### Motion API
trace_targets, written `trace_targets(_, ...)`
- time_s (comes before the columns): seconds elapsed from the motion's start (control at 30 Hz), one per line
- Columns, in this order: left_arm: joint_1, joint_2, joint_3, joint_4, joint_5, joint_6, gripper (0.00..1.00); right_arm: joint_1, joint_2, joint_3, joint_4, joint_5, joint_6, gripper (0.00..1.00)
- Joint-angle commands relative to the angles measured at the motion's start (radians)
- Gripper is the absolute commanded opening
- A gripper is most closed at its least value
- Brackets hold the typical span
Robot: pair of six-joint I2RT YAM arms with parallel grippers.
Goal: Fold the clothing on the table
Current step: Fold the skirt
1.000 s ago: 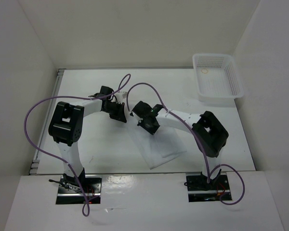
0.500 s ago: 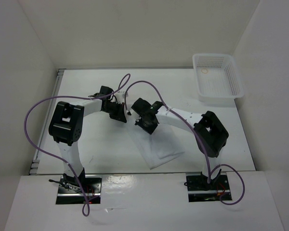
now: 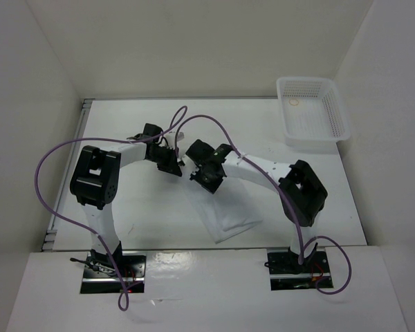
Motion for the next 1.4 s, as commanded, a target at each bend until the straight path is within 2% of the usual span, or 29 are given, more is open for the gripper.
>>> trace_targets(0.0,-0.001,0.041,0.001,-0.039,-0.02,0.031,0.01,0.021,0.004,0.06,-0.017,-0.039,-0.008,0.01)
trace_targets(0.4,-0.001,0.041,0.01,-0.039,-0.011,0.031,0.01,0.05,0.082,0.115,-0.026,-0.088,0.001,0.01)
trace_targets(0.77,-0.001,0.041,0.01,-0.039,-0.011,0.031,0.01,0.079,0.082,0.124,-0.044,-0.137,-0.008,0.01)
trace_targets(1.37,-0.001,0.041,0.01,-0.039,-0.011,0.031,0.01,0.089,0.142,0.158,-0.023,-0.136,0.012,0.02)
